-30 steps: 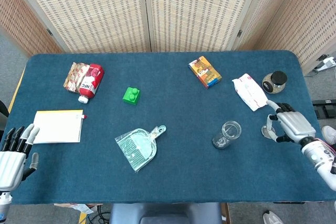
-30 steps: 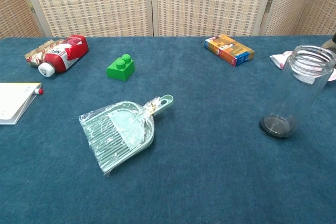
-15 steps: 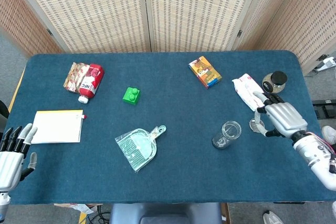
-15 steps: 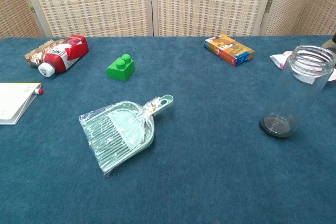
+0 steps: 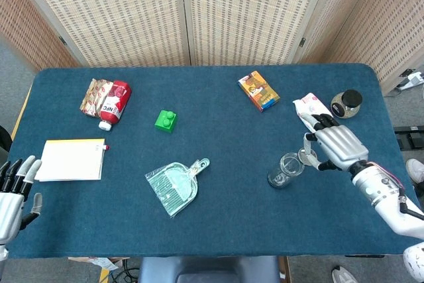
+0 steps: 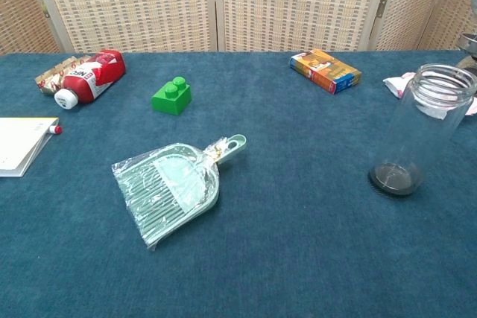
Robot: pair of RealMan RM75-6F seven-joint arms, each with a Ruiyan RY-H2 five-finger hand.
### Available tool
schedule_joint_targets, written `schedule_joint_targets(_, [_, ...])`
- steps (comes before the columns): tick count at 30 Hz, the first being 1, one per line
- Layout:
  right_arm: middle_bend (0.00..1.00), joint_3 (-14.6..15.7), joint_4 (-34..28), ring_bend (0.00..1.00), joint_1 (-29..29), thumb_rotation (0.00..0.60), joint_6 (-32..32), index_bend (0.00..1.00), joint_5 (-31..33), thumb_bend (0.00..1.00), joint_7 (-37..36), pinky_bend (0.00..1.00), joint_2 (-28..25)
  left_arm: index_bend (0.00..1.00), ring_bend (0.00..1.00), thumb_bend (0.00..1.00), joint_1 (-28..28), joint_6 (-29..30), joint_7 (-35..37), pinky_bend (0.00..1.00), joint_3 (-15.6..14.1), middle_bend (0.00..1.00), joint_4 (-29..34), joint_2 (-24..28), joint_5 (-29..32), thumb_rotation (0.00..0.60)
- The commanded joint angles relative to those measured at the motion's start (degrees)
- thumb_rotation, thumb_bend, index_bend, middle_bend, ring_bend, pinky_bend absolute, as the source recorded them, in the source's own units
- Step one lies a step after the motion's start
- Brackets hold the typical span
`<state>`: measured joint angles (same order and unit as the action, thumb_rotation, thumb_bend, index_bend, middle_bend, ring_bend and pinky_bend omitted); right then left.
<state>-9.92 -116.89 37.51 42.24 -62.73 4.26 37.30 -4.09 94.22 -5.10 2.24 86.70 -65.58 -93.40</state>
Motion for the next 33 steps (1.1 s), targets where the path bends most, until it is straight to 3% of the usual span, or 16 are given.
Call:
schedule_joint_targets(1, [0.0,-0.1,-0.4,0.0,1.0,0.6,-0.4,0.57,1.1,0.45,1.3,0.0,0.7,0.0,0.0,0.54,0.0,0.0,0.0,0.0,0.0,0.06,0.0,0.1,0.0,0.6])
schedule_joint_targets(19, [0.0,1.0,-1.6,0.0,4.1,0.6,-0.2,0.57,5.5,0.45,6.8,0.0,3.3,0.0,0.0,0.54,0.5,0.9,0.5,0.0,0.1,0.06,0.6,0.6,-0.5,0.6])
schedule_joint_targets(33, [0.0,2.3,-0.2,0.0,4.2,0.6,-0.5,0.57,5.7,0.45,6.9,0.0,4.2,0.0,0.0,0.54,0.6,0.8,0.0,0.0,0.1,0.06,0.6,0.5,-0.5,0.6])
